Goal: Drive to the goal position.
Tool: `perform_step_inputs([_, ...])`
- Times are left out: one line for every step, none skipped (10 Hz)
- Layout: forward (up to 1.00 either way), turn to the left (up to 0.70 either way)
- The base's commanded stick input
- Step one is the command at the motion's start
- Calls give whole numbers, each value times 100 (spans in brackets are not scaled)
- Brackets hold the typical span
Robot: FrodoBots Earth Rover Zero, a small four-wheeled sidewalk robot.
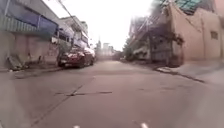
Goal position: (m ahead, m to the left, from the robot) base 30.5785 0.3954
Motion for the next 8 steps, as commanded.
perform_step_inputs([100,-14])
perform_step_inputs([100,-33])
perform_step_inputs([100,-8])
perform_step_inputs([100,1])
perform_step_inputs([100,1])
perform_step_inputs([100,1])
perform_step_inputs([100,1])
perform_step_inputs([100,1])
